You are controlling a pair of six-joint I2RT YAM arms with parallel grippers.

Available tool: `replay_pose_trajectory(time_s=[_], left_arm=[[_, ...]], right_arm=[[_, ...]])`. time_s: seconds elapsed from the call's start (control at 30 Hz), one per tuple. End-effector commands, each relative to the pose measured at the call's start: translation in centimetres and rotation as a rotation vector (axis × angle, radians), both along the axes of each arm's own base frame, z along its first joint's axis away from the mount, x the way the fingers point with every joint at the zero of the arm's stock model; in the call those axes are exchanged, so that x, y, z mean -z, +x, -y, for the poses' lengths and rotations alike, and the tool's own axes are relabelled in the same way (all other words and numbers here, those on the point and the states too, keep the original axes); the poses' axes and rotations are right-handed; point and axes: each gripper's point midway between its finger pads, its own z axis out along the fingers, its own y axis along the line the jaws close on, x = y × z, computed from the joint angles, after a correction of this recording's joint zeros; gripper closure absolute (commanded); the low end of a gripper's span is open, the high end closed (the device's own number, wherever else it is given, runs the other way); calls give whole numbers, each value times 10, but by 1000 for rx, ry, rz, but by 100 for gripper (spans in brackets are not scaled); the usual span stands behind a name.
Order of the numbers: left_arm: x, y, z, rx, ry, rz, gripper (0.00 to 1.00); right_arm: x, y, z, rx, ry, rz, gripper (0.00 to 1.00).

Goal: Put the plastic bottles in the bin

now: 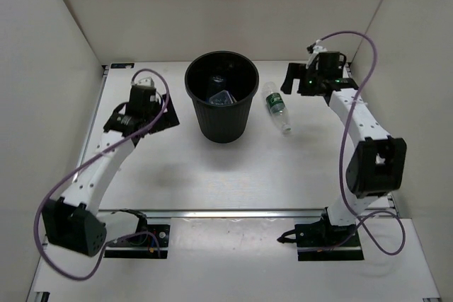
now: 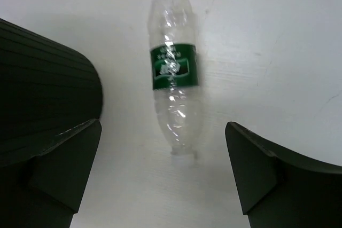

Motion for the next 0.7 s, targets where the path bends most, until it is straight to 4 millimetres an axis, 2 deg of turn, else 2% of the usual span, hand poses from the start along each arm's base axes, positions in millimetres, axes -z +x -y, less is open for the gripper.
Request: replay_pose_trajectory(time_s=[0.0, 0.03, 0.07, 0.13, 0.17, 0.27, 0.4, 0.43, 0.5, 0.6, 0.67], left_arm=[[-22, 37, -20, -70, 90, 18, 1], [-25, 50, -18, -72, 95, 20, 1], [-42, 61, -19, -90, 89, 60, 1], [-44, 77, -20, -89, 53, 57, 1], [-46, 84, -22, -98, 19, 63, 1], [-42, 95, -34, -145, -25, 52, 2], [-46, 95, -42, -172, 3, 77, 1], [-44, 95, -43, -174, 4, 71, 1], [-38, 92, -48, -182, 18, 47, 1], [-38, 86, -57, -201, 31, 52, 1], [-40, 82, -60, -209, 31, 60, 2]], right_arm=[[41, 9, 3, -41, -107, -51, 1], [56, 13, 1, -42, -105, -76, 0], [70, 17, 5, -29, -134, -99, 1], [77, 26, 0, -39, -153, -109, 1], [87, 29, -2, -49, -161, -120, 1], [102, 35, -11, -74, -158, -127, 2], [122, 40, -16, -96, -181, -156, 5], [120, 42, -20, -99, -177, -143, 5], [129, 45, -22, -97, -169, -150, 8], [136, 49, -27, -97, -171, -159, 16], [142, 48, -31, -103, -155, -179, 25]])
